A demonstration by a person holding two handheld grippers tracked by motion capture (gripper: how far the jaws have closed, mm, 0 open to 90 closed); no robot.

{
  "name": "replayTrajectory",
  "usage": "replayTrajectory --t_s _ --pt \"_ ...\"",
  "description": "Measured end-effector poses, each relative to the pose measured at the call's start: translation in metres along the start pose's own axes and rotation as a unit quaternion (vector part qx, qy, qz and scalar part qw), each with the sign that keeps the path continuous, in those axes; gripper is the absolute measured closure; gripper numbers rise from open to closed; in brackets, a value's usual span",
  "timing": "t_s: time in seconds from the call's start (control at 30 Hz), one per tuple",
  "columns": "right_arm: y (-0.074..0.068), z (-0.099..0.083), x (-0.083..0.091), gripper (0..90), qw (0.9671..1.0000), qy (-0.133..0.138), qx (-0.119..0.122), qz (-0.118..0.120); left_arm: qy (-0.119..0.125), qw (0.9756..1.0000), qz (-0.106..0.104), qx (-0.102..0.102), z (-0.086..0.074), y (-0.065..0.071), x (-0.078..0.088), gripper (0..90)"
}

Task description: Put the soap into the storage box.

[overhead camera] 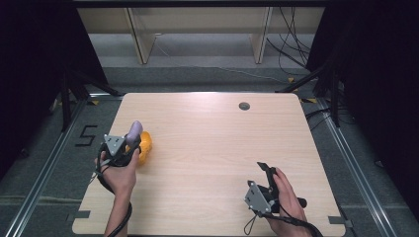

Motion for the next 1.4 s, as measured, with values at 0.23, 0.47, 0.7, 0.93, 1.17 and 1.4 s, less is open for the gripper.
replayTrajectory --t_s 0.23,0.47,0.7,0.93,1.17,1.4 --pt "0.000 -0.001 0.000 31.9 1.0000 -0.003 0.005 -0.002 -0.006 1.0000 0.002 0.000 -0.003 -0.004 -0.009 58.7" --pt "0.000 -0.001 -0.001 31.9 1.0000 -0.004 0.005 0.000 -0.016 0.9998 0.008 -0.001 -0.007 -0.009 -0.016 58.7" --pt "0.001 0.000 -0.002 31.8 0.9998 -0.001 0.018 0.001 -0.029 0.9995 0.015 -0.002 -0.013 -0.012 -0.021 58.7" --pt "0.000 0.000 -0.002 31.7 0.9999 -0.002 0.016 0.001 -0.038 0.9992 0.008 -0.006 -0.017 -0.010 -0.023 58.7" --pt "-0.001 -0.001 -0.002 31.6 0.9999 -0.008 0.008 0.005 -0.060 0.9982 0.011 -0.003 -0.024 -0.011 -0.027 58.6" --pt "-0.002 -0.001 -0.002 31.6 0.9999 -0.008 0.008 0.006 -0.078 0.9969 0.007 0.002 -0.030 -0.011 -0.031 58.6"
Point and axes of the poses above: each handheld gripper's, and its own axes: x roughly backward along the jaws, z roughly out of its top, y roughly to its right, the point moved 4 cm from there along -x, roughly forward along the jaws, and after that the axes turned 4 degrees about -z, right-handed, at the moved point
